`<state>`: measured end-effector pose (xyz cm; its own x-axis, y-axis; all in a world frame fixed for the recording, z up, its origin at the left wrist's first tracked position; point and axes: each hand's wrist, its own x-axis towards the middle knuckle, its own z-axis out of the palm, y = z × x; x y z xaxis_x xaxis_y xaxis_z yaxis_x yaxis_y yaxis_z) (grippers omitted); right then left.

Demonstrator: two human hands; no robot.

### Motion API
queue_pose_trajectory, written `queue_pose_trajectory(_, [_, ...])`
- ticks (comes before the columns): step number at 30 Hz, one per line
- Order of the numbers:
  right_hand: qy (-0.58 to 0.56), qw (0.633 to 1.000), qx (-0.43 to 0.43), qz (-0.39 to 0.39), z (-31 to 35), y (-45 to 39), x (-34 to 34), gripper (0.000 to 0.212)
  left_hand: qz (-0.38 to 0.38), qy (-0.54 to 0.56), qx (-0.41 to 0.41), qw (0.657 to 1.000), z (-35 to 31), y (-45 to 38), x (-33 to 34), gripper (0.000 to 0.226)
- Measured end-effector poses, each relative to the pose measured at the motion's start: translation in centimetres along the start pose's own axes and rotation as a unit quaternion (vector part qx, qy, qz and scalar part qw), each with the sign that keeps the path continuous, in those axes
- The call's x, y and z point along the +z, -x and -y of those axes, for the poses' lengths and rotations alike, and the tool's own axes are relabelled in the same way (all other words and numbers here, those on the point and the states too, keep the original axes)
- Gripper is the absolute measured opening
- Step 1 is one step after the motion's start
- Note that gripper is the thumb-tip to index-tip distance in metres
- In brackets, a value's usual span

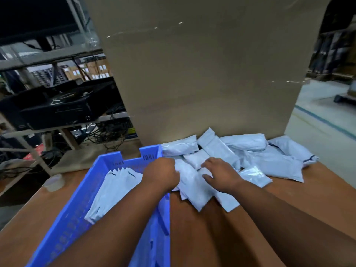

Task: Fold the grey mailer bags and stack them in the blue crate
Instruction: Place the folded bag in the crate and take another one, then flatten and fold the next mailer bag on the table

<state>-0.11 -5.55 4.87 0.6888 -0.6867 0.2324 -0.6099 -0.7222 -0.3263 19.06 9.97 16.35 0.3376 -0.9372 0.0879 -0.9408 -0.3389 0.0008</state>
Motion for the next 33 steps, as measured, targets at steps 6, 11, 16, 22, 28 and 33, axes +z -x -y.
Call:
queue_pose_trajectory(6, [0.128, 0.964, 0.102, 0.209, -10.8, 5.6, 1.5, 0.078, 0.072, -0.003, 0.112, 0.991, -9.7, 0.5, 4.5, 0.034])
queue_pose_trajectory(11, [0.127, 0.966, 0.069, 0.215, -11.7, 9.4, 1.3, 0.074, 0.157, -0.002, 0.131, 0.979, -15.8, 2.2, 9.7, 0.04])
queue_pose_trajectory(16, [0.113, 0.98, 0.038, 0.161, -10.7, 15.8, 0.7, 0.067, 0.145, -0.04, 0.163, 0.975, -18.3, 4.8, 15.3, 0.067])
queue_pose_trajectory(22, [0.059, 0.991, 0.059, 0.105, -9.1, 24.5, 0.8, 0.068, 0.149, 0.022, 0.173, 0.973, -19.3, 11.3, 19.7, 0.084])
queue_pose_trajectory(28, [0.025, 0.996, 0.045, 0.069, -9.5, 28.6, -1.6, 0.051, 0.096, 0.019, 0.206, 0.974, -17.8, 14.6, 22.0, 0.068])
queue_pose_trajectory(33, [0.069, 0.994, 0.081, 0.008, -11.6, 26.9, -3.6, 0.044, 0.053, 0.075, 0.216, 0.972, -20.9, 14.0, 19.3, 0.064])
